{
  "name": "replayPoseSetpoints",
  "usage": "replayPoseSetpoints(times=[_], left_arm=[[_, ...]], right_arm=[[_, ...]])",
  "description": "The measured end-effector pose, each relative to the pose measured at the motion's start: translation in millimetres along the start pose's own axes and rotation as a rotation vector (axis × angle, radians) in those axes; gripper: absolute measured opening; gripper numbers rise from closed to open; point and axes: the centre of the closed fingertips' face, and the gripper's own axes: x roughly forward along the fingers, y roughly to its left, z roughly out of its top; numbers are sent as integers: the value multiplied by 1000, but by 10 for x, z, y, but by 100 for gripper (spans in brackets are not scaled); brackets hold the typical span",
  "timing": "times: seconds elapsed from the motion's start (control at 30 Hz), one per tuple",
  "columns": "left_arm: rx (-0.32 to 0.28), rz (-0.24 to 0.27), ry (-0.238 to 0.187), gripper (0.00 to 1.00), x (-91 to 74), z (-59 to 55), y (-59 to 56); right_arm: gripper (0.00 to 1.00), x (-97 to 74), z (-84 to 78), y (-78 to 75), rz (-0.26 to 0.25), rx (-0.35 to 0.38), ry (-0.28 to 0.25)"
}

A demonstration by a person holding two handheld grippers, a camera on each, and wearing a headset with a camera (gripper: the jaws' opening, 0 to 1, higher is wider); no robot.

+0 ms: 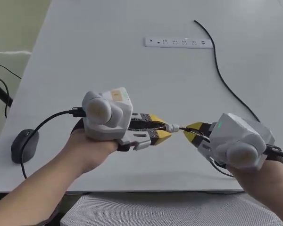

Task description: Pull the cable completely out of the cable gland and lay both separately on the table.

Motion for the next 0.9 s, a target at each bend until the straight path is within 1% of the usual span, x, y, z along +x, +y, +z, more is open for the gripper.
replayPoseSetpoints(times=[0.07, 0.17, 0.27, 0.3, 0.37, 0.5, 0.6, 0.7, 0.73, 0.83, 0.9], left_arm=[[-2, 1, -1, 15, 4, 7, 2], [-6, 4, -8, 15, 7, 20, 17], [-11, 5, -14, 15, 7, 35, 20], [-12, 4, -16, 15, 8, 42, 19], [-10, 4, -17, 15, 10, 47, 20], [-10, 7, -19, 15, 11, 52, 22], [-14, 9, -21, 15, 3, 45, 16], [-21, 15, -23, 15, -4, 36, 20], [-22, 16, -23, 15, -4, 30, 18], [-22, 15, -16, 15, 5, 11, 5], [-22, 16, -15, 15, 9, 13, 7]], right_arm=[[0, 2, -26, -27, -2, 42, 3], [0, 4, -97, -105, -20, 112, 10], [0, -4, -149, -161, -33, 166, 11], [0, -7, -174, -173, -32, 196, 9], [0, -11, -199, -192, -35, 224, 3], [0, 2, -344, -233, -46, 317, 19], [0, 4, -406, -243, -45, 391, 22], [0, 20, -497, -256, -51, 440, 36], [0, 31, -534, -256, -51, 467, 40], [0, 45, -623, -260, -56, 524, 54], [0, 53, -659, -259, -58, 557, 56]])
